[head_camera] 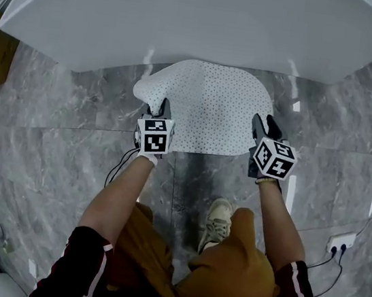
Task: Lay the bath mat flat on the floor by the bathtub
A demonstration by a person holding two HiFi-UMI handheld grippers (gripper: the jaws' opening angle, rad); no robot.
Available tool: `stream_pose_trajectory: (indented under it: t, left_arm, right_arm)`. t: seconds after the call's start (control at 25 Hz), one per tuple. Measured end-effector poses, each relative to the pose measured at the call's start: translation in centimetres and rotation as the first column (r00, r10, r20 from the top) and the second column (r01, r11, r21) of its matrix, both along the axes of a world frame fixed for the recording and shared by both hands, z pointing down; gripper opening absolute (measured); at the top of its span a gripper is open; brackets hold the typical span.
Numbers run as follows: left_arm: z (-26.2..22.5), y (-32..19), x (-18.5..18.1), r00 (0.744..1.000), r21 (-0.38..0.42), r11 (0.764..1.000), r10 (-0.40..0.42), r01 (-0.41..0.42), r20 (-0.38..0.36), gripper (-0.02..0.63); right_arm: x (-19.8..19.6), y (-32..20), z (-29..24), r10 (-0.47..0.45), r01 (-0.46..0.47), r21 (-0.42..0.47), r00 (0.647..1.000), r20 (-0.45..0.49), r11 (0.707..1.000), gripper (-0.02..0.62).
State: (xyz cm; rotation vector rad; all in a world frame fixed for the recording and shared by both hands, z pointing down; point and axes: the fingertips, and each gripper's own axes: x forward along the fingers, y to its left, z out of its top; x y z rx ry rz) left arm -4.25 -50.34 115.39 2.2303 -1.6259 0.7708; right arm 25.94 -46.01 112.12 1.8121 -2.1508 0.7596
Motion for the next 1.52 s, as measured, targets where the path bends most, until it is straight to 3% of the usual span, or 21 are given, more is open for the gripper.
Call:
stream_pose_trajectory:
  t: [0.4,0.76,0.96,1.2,1.36,1.52]
  left_arm:
    - [1.0,0.1,-1.7,0.997,-0.028,0.998,0.054,-0.052,0.063,0.087]
    - [-0.3,-1.1,-5.8,0.998,-0.005,1.000,-0.005,0.006,0.070,0.144]
    - [-2.5,-1.5,-8.2,0.996,0.097,0.994,-0.056,0.049,0.072,0.126]
    - [-2.0,-0.5,-11.7,0.990,0.083,0.990,-0.122,0.117,0.068,0.126]
    - [-2.0,0.8,-12.4,0.989,0.064,0.990,-0.133,0.129,0.060,0.123]
    - [-4.0,0.9,-12.2,0.991,0.098,0.987,-0.129,0.126,0.023,0.123]
  right_arm:
    - [-0.3,2.2,-0.6,-0.008,0.008,0.006,1.000,-0.013,1.000,0.187]
    - [-2.0,2.1,-1.0,-0.033,0.033,0.015,0.999,-0.017,0.999,0.187]
    - [-3.4,2.3,-0.3,-0.061,0.061,0.006,0.998,-0.018,0.998,0.186]
    - [-4.3,2.6,-0.4,-0.076,0.076,0.009,0.997,-0.022,0.997,0.186]
    - [-4.6,2.7,-0.7,-0.077,0.077,0.019,0.997,-0.023,0.997,0.186]
    - [-4.7,2.7,-1.4,-0.075,0.076,0.032,0.997,-0.035,0.997,0.186]
